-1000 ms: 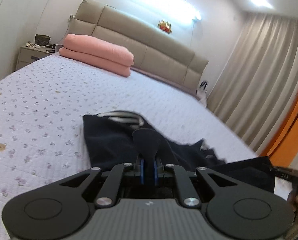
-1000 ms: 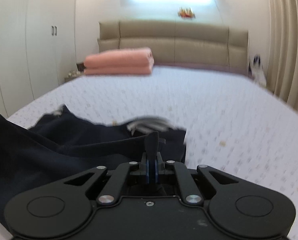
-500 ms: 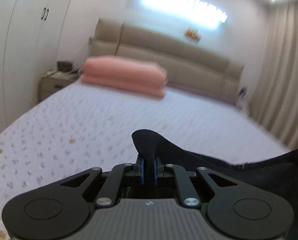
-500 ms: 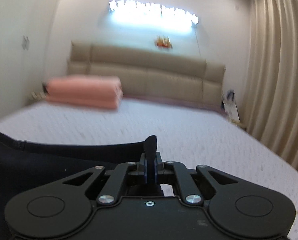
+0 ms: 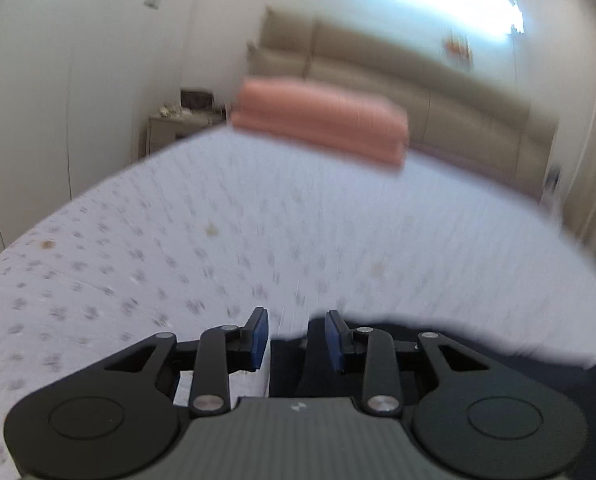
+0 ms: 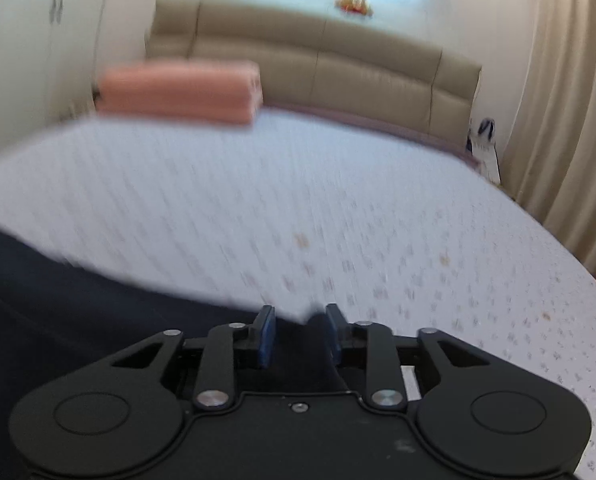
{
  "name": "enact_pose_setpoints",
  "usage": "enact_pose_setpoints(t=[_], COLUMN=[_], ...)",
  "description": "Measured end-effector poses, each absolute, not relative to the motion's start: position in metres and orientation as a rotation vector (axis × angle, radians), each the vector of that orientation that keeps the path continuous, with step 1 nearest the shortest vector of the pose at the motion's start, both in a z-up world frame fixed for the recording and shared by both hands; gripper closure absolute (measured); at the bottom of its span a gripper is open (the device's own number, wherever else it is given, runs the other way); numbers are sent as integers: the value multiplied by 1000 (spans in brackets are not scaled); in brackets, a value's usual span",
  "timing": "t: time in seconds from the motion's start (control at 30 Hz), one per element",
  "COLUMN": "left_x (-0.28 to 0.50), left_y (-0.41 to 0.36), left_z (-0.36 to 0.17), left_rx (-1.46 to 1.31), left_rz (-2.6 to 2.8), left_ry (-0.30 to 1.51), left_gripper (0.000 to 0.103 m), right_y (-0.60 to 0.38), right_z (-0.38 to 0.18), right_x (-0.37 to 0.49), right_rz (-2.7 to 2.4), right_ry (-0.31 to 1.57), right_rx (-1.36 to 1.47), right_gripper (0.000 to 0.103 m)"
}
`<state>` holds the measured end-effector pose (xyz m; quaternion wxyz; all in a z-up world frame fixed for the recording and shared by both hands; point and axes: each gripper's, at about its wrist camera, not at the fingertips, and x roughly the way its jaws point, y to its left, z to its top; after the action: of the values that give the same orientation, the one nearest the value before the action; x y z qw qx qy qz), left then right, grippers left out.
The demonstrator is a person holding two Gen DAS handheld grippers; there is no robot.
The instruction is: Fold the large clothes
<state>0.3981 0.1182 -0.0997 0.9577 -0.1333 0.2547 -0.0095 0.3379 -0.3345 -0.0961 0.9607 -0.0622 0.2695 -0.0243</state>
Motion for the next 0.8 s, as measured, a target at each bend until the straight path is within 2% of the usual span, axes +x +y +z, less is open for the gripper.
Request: enact_pose_setpoints(t=[0.13, 0.23, 0.33, 0.47, 0.63, 0.7, 0.8], left_x=[344, 314, 286, 249, 202, 182, 168], left_y=[133, 124, 119, 126, 146, 155, 164], left_z=[-82, -93, -117, -153, -163, -160, -158], left_rx=[-322, -293, -299, -293, -382, -418, -495], left_rz=[-16, -22, -34, -23, -24, -42, -98], left_ry=[488, 535, 593, 671, 667, 649, 641], left_gripper=[71, 71, 71, 71, 71, 71, 70], right_y=[-293, -260, -227, -206, -207, -215, -213], right_z=[-57, -58, -86, -157, -156, -141, -108], right_x=[294, 281, 281, 298, 295, 284, 244], right_rz=[110, 213, 216, 169, 189, 208, 237], right_ry=[554, 600, 663, 845, 821, 825, 703], right_rx=[-69, 0, -13, -59, -35, 30, -19], right_gripper=[65, 78, 78, 80, 80, 80, 80])
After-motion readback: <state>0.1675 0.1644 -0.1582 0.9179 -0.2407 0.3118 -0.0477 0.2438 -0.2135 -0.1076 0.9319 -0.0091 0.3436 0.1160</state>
